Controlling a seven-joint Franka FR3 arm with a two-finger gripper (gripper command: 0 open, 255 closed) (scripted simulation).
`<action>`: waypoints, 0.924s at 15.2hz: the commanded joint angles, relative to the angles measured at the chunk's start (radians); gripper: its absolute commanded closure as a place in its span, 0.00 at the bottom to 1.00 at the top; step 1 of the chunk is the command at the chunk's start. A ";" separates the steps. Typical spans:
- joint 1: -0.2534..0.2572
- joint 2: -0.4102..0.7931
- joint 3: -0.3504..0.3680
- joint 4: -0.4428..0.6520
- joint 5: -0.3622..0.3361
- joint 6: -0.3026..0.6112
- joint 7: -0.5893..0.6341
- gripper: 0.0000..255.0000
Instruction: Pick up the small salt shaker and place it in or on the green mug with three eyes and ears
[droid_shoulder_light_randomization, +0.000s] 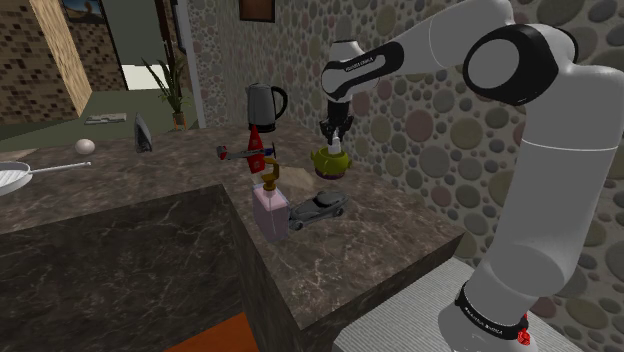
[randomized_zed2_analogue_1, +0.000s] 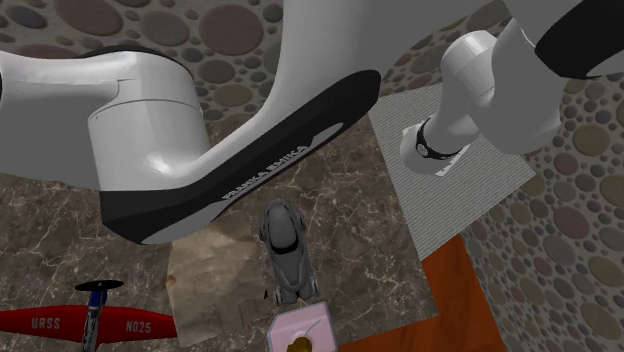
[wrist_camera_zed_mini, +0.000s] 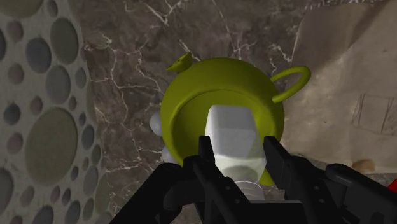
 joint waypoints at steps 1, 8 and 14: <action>0.000 0.002 0.001 -0.001 0.001 0.000 0.000 1.00; 0.000 0.002 0.001 -0.001 0.001 0.000 0.000 0.00; 0.009 -0.038 0.004 0.074 -0.004 -0.114 0.002 0.00</action>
